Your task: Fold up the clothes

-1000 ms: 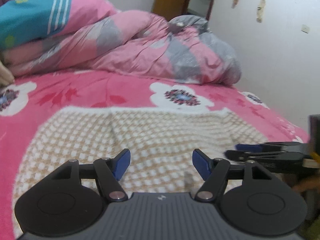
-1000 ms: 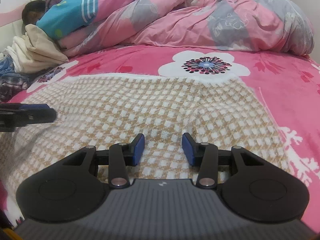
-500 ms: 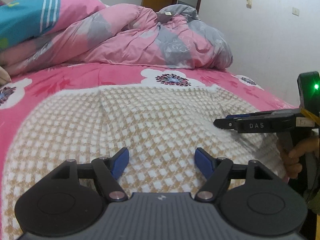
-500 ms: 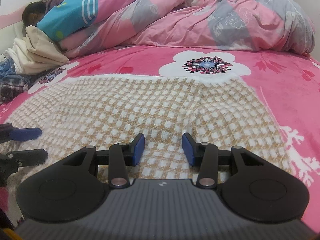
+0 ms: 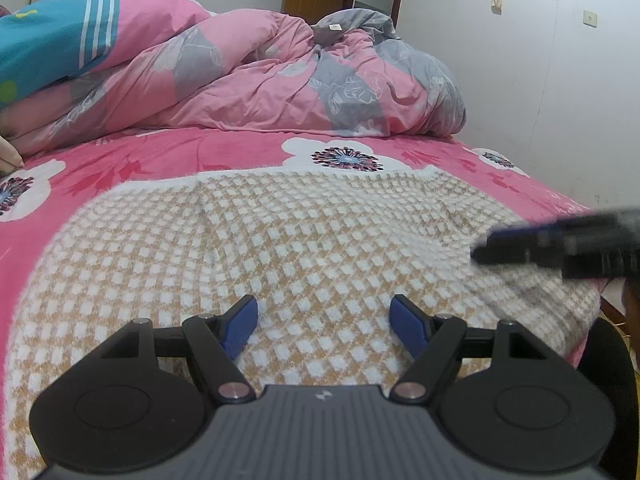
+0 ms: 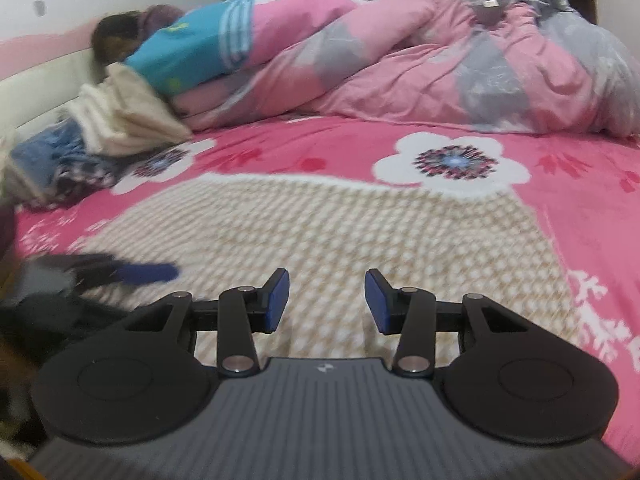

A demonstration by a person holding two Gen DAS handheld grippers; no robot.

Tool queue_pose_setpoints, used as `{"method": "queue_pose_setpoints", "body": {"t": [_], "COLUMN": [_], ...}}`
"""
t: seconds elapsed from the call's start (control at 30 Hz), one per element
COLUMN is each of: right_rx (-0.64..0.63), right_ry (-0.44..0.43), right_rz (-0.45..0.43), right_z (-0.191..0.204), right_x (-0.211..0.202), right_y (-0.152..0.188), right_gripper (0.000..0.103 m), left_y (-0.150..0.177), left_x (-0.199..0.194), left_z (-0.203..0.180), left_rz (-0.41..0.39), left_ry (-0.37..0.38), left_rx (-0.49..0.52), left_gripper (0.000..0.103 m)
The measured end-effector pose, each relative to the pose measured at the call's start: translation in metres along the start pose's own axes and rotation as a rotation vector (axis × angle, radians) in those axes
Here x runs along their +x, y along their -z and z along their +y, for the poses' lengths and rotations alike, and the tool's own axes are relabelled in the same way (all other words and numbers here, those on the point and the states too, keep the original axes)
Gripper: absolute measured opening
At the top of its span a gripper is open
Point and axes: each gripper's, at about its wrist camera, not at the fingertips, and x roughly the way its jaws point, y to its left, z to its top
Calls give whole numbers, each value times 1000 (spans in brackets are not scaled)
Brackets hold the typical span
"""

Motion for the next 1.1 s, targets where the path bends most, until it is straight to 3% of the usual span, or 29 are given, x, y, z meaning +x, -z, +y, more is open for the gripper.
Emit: {"method": "queue_pose_setpoints", "body": {"t": [0.1,0.17,0.4,0.7,0.83,1.1], "right_rx": [-12,-21,-3,12,14,31], "right_ry": [-20,-22,-27,-26,-26,1], "right_rz": [55,40,29,9,5,26], "right_z": [5,3,2,1,1,5], "right_x": [5,11,8,9,9,6], "right_y": [19,36,38,42,43,35], "right_gripper": [42,43,43,43,43,43], "left_y": [0,0,-2,-1,17,31], "left_x": [1,2,0,-44,-42,-36], "left_z": [-3,-5,-5,-5,0,12], "left_rz": [6,7,3,-70,-11,-2], "left_ry": [-10,-18,-23,-28,-87,-80], "left_rx": [14,20,3,-13,-17,-55], "left_gripper": [75,75,75,71,72,72]}}
